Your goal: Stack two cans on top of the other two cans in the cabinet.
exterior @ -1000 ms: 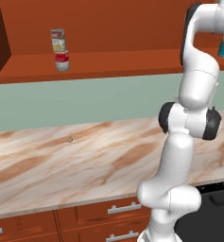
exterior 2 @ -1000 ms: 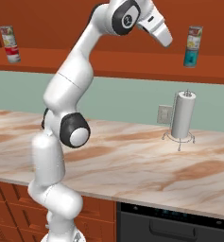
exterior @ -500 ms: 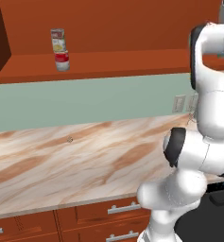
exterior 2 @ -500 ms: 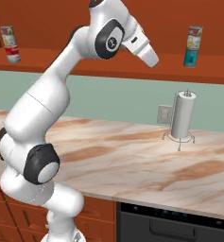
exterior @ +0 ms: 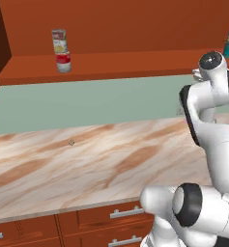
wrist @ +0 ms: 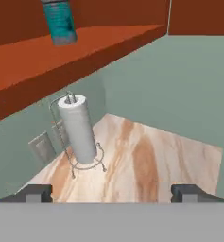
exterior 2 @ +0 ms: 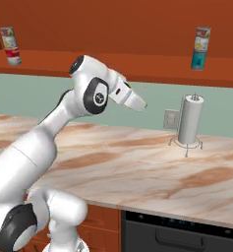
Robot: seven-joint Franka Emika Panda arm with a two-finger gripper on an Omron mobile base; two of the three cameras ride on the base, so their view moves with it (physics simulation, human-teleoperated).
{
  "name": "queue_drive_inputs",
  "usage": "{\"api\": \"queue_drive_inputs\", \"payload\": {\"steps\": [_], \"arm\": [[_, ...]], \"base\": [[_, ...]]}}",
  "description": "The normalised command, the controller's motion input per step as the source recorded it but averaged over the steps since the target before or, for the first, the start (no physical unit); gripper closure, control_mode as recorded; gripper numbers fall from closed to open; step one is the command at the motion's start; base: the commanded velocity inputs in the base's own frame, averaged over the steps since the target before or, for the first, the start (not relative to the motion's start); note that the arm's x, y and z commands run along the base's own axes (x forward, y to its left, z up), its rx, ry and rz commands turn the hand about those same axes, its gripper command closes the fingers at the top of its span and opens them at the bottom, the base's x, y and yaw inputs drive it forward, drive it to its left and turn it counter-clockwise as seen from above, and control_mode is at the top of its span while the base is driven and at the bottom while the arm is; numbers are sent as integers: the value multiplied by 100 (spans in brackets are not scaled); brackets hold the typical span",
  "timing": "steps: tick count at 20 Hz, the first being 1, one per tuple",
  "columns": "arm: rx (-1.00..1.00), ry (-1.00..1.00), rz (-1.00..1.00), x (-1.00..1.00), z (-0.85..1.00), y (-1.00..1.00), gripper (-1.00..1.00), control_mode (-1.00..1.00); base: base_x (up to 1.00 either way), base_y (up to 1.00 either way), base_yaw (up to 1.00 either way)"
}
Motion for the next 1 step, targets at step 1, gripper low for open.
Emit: {"api": "queue_drive_inputs", "payload": {"steps": [1], "arm": [[-7, 42, 0, -21, -43, 33, -100, -100]], "base": [[0, 0, 0]]}}
